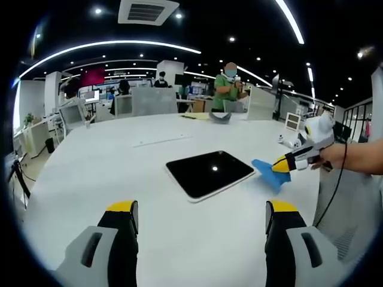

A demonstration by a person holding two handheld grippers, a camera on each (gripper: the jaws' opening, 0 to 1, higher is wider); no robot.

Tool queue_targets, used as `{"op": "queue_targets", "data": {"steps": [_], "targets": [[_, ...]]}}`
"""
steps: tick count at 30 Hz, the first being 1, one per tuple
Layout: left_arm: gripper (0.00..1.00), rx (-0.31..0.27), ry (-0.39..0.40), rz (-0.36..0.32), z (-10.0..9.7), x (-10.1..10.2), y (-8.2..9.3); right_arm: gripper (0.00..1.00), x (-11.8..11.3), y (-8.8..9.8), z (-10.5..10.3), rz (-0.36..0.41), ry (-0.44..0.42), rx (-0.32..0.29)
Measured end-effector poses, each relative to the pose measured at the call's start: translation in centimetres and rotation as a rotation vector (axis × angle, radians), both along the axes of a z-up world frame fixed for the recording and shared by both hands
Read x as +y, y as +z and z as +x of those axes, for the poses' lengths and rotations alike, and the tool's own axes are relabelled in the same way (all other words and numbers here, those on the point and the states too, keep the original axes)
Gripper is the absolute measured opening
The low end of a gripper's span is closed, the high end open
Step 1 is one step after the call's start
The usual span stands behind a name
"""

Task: Wipe the mirror surface with the cleaning cloth until all visible marks leave the cleaned area.

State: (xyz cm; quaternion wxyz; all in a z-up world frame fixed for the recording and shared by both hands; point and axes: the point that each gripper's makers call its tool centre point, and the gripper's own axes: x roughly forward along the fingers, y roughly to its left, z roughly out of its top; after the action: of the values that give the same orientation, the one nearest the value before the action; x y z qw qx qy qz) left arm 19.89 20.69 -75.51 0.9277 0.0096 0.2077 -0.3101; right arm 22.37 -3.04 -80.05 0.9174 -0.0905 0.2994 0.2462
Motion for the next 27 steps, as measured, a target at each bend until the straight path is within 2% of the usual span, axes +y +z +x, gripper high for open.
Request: {"op": "queue_targets", "data": {"steps": [11,27], "targets": [[0.88,0.01,0.014,0.009,0.0,0.7,-0.3,0.0,2.5,1.0,2.7,0.015,0.046,-0.028],[0.89,0.033,0.007,0.007,0.2,0.6,-0.9,0.0,6.5,1.5,5.9,0.03,0.109,-0.042]]}}
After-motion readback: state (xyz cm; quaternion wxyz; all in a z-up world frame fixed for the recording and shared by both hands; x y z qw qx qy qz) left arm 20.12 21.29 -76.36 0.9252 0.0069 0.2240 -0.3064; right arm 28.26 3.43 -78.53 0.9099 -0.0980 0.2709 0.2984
